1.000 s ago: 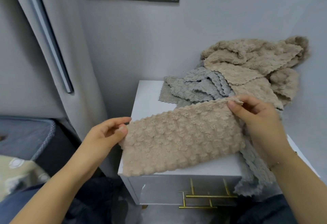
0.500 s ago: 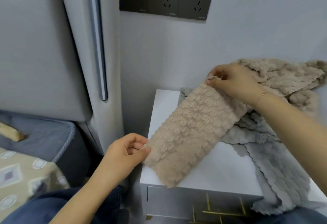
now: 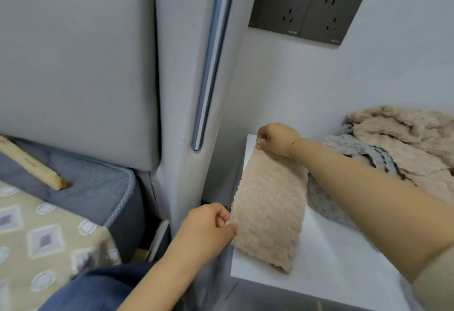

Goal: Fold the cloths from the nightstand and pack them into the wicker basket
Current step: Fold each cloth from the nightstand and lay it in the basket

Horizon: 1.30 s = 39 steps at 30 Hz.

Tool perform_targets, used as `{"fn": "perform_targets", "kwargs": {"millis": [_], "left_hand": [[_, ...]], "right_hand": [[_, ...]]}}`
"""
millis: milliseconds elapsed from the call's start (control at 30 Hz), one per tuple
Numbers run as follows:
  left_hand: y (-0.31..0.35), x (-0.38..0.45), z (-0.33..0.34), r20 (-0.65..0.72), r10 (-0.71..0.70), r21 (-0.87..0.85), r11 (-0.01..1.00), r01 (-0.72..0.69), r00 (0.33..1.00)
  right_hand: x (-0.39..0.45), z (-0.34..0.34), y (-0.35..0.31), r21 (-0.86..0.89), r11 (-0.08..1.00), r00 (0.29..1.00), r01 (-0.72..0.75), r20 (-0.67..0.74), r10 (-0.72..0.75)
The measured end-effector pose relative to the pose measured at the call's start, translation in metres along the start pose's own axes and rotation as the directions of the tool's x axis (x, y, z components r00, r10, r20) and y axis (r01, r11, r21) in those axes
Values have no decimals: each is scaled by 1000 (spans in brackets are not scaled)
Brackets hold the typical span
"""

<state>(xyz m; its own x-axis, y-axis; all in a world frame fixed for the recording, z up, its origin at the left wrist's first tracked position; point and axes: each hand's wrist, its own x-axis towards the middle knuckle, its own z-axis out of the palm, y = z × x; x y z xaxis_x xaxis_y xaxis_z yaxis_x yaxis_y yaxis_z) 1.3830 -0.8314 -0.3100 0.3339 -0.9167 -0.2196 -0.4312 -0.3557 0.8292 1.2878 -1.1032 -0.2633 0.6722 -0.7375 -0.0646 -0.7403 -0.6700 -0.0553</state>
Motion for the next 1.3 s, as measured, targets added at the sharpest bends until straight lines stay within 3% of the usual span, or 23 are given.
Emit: {"fn": "perform_targets", "kwargs": {"millis": [133, 333, 533, 733, 900, 1133, 1300], "left_hand": [[1, 4, -3, 24, -12, -36, 999, 13, 1000], [5, 2, -4, 33, -38, -208, 977, 44, 999], [14, -2, -5, -17, -28, -299, 954, 21, 999], [23, -10, -1, -12, -60, -484, 874, 47, 998], [31, -17, 5, 24, -34, -620, 784, 41, 999], [26, -34, 6, 63, -53, -504, 860, 78, 997], [19, -53, 21, 38, 79, -155, 985, -72, 996]], "right_hand": [[-12, 4, 2, -6, 1000, 993, 24, -118, -24], [-102, -5, -10, 196, 944, 949, 267, -227, -221], [-222, 31, -39, 387, 894, 954, 225, -276, -120], [-253, 71, -46, 246, 949, 906, 195, -415, -78], [-259, 81, -43, 133, 963, 851, 234, -507, -137], [-277, 67, -20, 140, 943, 714, 302, -689, -126], [-291, 71, -1, 162, 893, 795, 419, -540, -275]]}}
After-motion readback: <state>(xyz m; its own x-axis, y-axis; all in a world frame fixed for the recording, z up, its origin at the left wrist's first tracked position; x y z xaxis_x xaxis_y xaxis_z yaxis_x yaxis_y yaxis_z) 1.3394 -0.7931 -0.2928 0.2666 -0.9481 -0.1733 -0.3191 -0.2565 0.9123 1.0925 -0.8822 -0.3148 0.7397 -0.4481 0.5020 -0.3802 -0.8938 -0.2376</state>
